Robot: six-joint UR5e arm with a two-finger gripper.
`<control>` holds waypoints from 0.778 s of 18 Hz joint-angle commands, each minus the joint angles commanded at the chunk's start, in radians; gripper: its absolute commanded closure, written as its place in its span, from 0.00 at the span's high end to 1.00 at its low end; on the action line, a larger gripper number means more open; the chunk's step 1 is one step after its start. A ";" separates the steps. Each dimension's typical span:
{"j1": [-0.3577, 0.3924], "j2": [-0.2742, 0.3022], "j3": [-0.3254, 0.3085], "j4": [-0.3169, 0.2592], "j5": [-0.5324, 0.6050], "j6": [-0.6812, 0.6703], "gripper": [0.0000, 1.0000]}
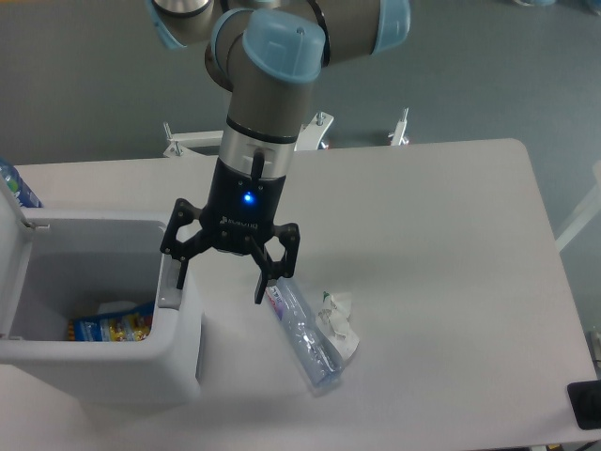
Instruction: Open the trash can
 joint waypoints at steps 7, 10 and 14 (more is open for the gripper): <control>0.167 -0.090 -0.020 0.009 0.156 0.213 1.00; 0.259 -0.097 -0.124 0.011 0.300 0.400 1.00; 0.318 -0.126 -0.136 0.011 0.351 0.530 1.00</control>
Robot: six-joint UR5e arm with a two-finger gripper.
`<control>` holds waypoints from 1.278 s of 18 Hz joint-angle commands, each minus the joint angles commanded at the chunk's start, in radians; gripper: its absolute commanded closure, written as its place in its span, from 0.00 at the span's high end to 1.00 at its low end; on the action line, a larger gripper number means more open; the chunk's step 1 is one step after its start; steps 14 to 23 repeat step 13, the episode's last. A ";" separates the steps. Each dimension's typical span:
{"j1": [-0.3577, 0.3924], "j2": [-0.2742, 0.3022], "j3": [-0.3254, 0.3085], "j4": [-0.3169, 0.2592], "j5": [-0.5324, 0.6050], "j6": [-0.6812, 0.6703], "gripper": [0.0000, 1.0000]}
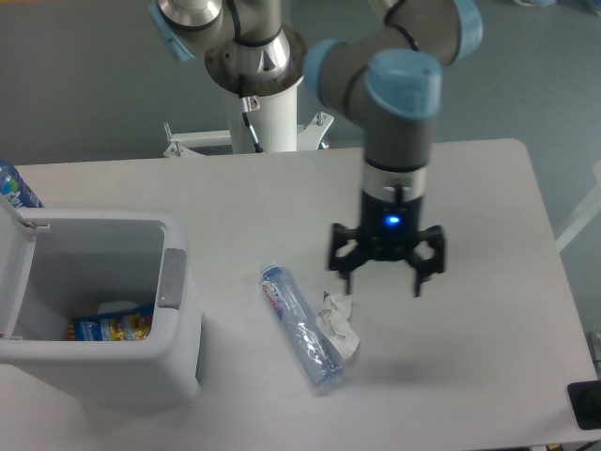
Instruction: Open the trash can
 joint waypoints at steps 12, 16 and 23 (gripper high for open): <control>0.000 -0.080 0.034 0.000 0.106 0.359 1.00; -0.001 -0.080 0.029 0.002 0.106 0.361 1.00; -0.001 -0.080 0.029 0.002 0.106 0.361 1.00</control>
